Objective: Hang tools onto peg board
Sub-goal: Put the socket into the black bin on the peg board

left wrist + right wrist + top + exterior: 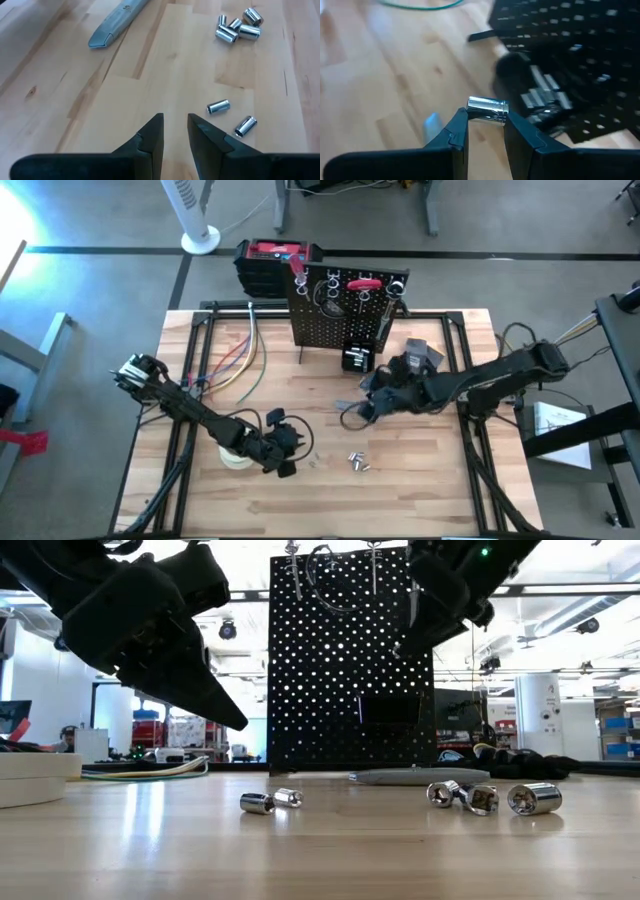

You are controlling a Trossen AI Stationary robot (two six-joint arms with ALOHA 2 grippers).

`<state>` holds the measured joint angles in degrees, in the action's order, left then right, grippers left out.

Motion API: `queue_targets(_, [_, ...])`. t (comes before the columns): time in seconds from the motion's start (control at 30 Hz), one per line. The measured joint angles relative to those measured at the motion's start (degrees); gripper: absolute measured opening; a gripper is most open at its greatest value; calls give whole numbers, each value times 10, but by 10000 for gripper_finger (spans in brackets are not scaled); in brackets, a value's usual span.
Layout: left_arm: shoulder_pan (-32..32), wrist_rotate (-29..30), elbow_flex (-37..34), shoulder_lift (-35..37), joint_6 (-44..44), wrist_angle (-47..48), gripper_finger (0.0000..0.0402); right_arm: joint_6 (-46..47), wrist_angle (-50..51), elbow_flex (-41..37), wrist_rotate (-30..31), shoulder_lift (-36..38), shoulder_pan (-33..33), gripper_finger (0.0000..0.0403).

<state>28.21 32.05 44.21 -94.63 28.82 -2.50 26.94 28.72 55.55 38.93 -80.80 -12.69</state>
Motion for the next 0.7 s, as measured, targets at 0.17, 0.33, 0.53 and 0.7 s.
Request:
queue_targets(0.17, [0,1,0,0,0,-6,77,-11,-32,-28,1,37,53,70])
queue_targets(0.33, [1,3,-1,0,0,-12,77,-40,-54,-31,-2,37,102,116])
queue_targets(0.53, [3,3,-1,0,6,-13,77,-45,-58,-32,-2,30,131,161])
queue_targets(0.7, [6,3,-1,0,7,-14,77,-37,-58,-32,-17,31,128,194])
